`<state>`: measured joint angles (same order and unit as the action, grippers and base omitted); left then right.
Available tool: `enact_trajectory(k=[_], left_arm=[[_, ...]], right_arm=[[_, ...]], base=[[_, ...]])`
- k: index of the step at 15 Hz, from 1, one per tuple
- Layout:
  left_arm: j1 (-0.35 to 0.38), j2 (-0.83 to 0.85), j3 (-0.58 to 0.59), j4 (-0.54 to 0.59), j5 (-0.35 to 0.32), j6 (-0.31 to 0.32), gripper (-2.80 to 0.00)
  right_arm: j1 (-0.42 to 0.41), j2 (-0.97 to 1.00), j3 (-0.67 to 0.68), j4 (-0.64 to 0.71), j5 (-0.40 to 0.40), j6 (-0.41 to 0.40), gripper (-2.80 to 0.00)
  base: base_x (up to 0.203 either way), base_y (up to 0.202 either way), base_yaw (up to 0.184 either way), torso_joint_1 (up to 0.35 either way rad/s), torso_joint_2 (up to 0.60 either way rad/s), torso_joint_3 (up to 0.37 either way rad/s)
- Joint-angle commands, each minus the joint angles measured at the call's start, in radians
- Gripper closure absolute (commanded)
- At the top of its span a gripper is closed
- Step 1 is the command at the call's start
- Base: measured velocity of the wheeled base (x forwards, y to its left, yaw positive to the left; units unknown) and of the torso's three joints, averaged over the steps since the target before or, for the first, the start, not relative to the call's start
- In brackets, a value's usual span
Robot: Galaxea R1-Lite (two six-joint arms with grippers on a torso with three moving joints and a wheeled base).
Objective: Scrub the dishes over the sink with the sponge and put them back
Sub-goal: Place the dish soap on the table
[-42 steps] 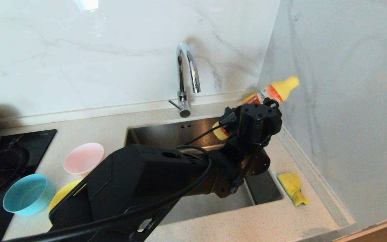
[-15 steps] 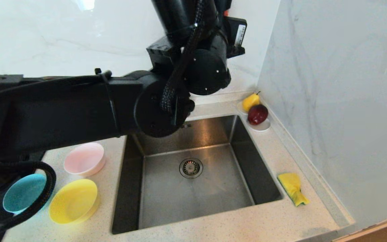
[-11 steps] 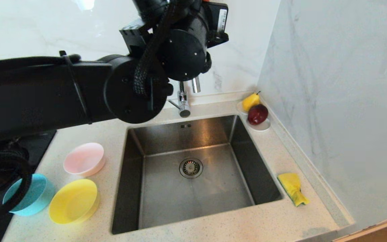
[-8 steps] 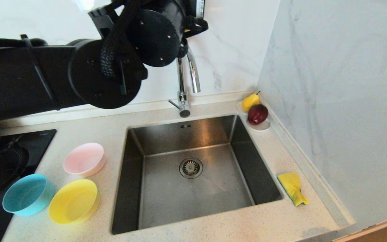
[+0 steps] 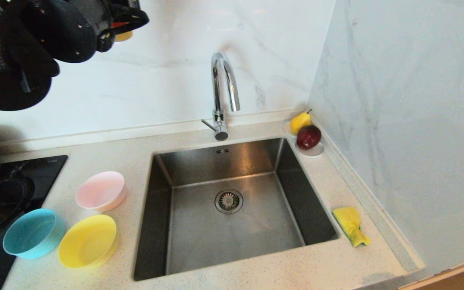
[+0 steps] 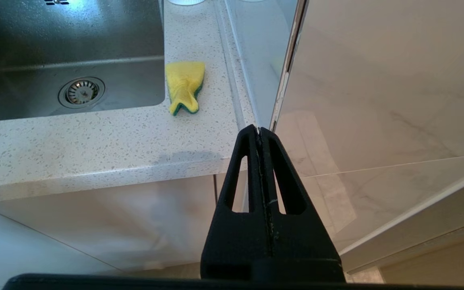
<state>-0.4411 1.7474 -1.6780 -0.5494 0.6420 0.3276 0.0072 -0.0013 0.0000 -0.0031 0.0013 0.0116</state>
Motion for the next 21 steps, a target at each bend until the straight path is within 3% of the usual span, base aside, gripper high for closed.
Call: enact_trajectory(k=[1,4,6,11,14,18,21], left_arm=[[0.133,-0.061,0.043,0.001,-0.010,-0.035,0.00],[0.304,-0.089,0.129,0.004,-0.026,-0.169,0.00],[0.405,-0.117,0.201,-0.005,-0.056,-0.199,0.00],[0.533,-0.129,0.316,-0.027,-0.062,-0.341,0.00],[0.575,-0.111,0.390,-0.018,-0.003,-0.374,0.00],[0.638,-0.035,0.405,-0.032,0.002,-0.388,0.00],[0.684,0.057,0.424,-0.159,0.007,-0.395,0.00]], right_arm=[[0.000,0.000,0.000,0.000,0.000,0.001,0.00],[0.000,-0.002,0.000,0.000,0.000,-0.001,0.00],[-0.001,0.000,0.000,0.000,0.000,0.000,0.00],[0.000,0.000,0.000,0.000,0.000,-0.001,0.00],[0.000,0.000,0.000,0.000,0.000,0.001,0.00],[-0.001,-0.001,0.000,0.000,0.000,-0.001,0.00],[0.000,0.000,0.000,0.000,0.000,0.000,0.00]], base=[[0.000,0.000,0.000,0.000,0.00,0.000],[0.000,0.000,0.000,0.000,0.00,0.000],[0.000,0.000,0.000,0.000,0.00,0.000],[0.000,0.000,0.000,0.000,0.00,0.000],[0.000,0.000,0.000,0.000,0.00,0.000],[0.000,0.000,0.000,0.000,0.00,0.000],[0.000,0.000,0.000,0.000,0.00,0.000]])
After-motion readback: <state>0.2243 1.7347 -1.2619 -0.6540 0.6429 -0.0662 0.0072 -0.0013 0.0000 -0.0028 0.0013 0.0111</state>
